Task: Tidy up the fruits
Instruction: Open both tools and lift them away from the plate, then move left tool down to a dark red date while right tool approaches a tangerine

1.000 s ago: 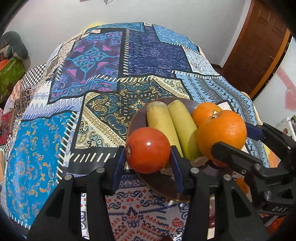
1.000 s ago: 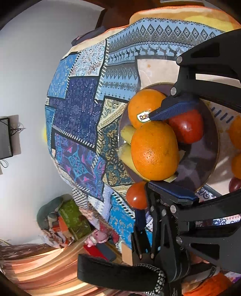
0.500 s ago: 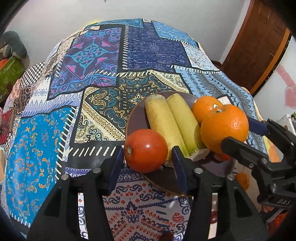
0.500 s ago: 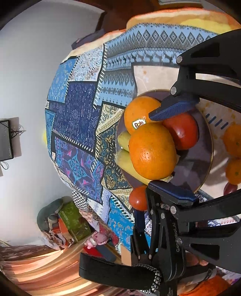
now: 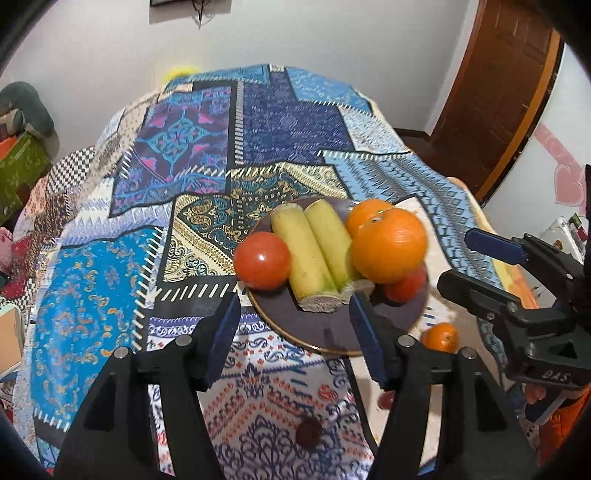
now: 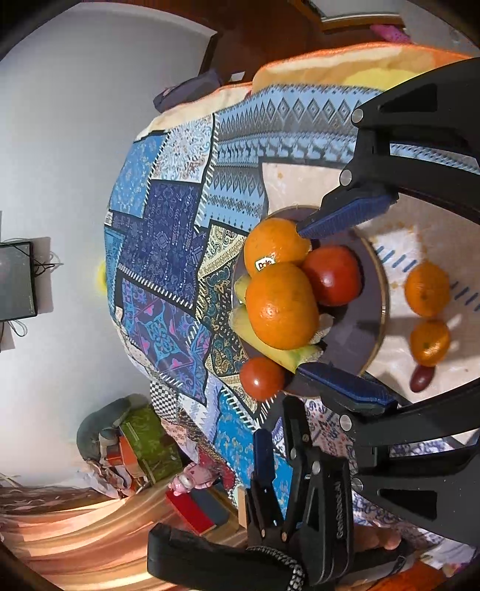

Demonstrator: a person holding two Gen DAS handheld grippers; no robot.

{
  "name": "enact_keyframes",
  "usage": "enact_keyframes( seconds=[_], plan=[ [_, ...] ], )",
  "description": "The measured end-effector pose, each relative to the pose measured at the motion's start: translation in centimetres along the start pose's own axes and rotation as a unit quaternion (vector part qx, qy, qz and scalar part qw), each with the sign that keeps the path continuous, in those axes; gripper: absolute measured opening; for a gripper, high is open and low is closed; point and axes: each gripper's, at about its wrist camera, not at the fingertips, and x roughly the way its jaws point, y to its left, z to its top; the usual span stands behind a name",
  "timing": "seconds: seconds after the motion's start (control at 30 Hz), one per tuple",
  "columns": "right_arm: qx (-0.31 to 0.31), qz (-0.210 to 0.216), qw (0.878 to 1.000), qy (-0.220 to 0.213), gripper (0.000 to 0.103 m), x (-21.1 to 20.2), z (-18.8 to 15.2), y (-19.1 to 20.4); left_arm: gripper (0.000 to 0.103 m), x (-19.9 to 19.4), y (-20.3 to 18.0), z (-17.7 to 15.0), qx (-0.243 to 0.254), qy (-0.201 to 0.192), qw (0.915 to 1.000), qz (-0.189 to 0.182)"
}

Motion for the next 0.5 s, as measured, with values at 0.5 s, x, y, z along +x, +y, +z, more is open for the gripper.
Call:
enact_keyframes(
  seconds=[0.5],
  plan=[
    [0.008,-0.017,1.0,0.0,0.072,-4.1,-4.1,0.1,0.066,-6.1,-0.5,-5.0,0.0,-0.007,0.9999,0.008]
  ],
)
